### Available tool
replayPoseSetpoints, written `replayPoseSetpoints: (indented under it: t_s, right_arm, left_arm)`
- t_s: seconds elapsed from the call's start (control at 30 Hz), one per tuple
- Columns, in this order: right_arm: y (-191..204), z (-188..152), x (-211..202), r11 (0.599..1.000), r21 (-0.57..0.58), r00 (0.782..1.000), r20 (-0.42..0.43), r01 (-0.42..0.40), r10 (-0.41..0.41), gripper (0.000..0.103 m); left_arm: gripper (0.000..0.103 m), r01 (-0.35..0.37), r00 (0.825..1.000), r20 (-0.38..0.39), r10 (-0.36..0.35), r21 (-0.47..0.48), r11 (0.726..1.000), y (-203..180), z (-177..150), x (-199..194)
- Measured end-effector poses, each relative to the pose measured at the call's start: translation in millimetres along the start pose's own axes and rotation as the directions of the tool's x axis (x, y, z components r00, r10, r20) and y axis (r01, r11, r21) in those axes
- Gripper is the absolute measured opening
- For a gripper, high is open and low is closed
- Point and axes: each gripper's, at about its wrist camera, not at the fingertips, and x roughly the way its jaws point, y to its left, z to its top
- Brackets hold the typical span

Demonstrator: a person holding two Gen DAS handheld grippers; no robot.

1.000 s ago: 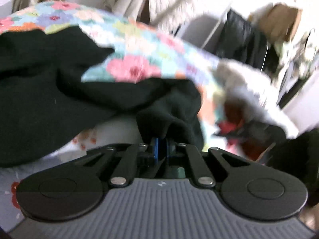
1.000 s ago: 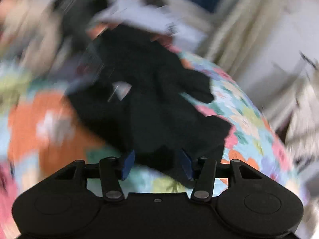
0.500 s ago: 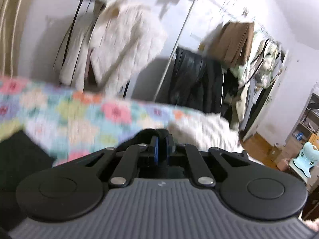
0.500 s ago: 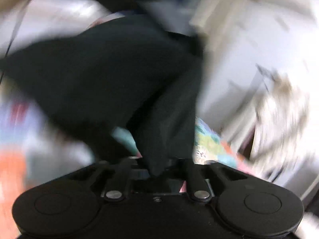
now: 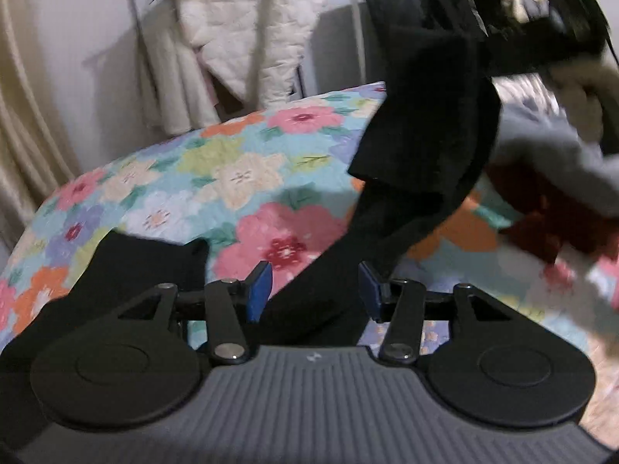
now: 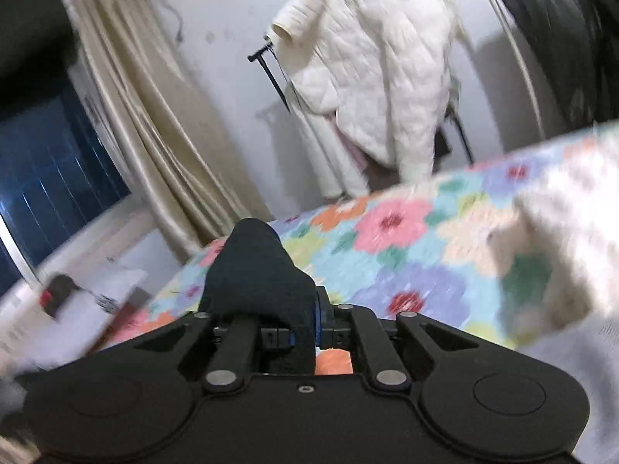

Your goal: Fold clothes

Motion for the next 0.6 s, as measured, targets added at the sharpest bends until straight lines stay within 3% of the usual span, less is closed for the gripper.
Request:
replayPoseSetpoints:
  t_s: [0.1,0.13,0.2,0.23,0.27,0.3,0.37,0.43,0.47,0.5,0.53,0.57,0.6]
  right_arm:
    - [13,-2,-2,1.0,-0.02,1.0,-0.017,-0.015,0.015,0.009]
    - [12,-2,-5,0.999,0.01,0.999,-0.012,-0.047,0.047,0.01]
    - [3,3,-6,0.992,0.065,0.995,0.0,-0.104,0.105,0.01]
    - [2,5,-7,0.992,0.064,0.994,0.003,-0.11,0.11,0.01]
    - [4,8,-8,0.994,0.048,0.995,0.004,-0.099,0.098,0.01]
    - [4,8,-7,0.996,0.028,0.997,0.002,-0.079,0.079,0.01]
    - [9,7,-13,0.999,-0.019,0.999,-0.021,-0.048,0.048,0.01]
    - [16,8,-21,0.996,-0.078,0.999,-0.042,-0.036,0.033,0.01]
    - [19,10,-29,0.994,-0.09,0.998,-0.042,-0.055,0.051,0.01]
    - [18,14,-37,0.991,-0.062,0.993,-0.037,-0.116,0.114,0.01]
    - [17,17,-46,0.982,-0.029,0.983,-0.029,-0.185,0.184,0.011]
    - [12,21,-54,0.962,0.033,0.962,-0.02,-0.271,0.272,0.011]
    - [6,23,-57,0.931,0.095,0.936,-0.002,-0.351,0.353,0.013]
  left_arm:
    - [0.059,0.11,0.994,0.011,-0.112,0.105,0.988,-18,-3,18]
    - [0.059,0.124,0.992,-0.02,-0.123,0.128,0.984,-23,-6,29]
    - [0.044,0.14,0.988,-0.095,-0.125,0.172,0.975,-31,-11,53]
    - [0.017,0.127,0.988,-0.108,-0.111,0.158,0.979,-30,-10,57]
    - [0.008,0.109,0.989,-0.117,-0.094,0.137,0.985,-28,-8,59]
    - [0.006,0.118,0.989,-0.105,-0.108,0.095,0.988,-22,-4,54]
    - [0.005,0.137,0.99,-0.025,-0.137,-0.022,0.99,-3,8,28]
    - [0.006,0.169,0.986,0.044,-0.164,-0.178,0.969,24,19,1]
    - [0.006,0.188,0.982,0.079,-0.173,-0.257,0.948,38,24,-13]
    - [0.006,0.23,0.973,0.115,-0.2,-0.383,0.895,59,28,-22]
    - [0.007,0.27,0.963,0.144,-0.229,-0.498,0.824,77,27,-27]
    - [0.008,0.313,0.948,0.153,-0.279,-0.603,0.734,93,23,-22]
    - [0.008,0.348,0.929,0.164,-0.333,-0.697,0.627,109,19,-15]
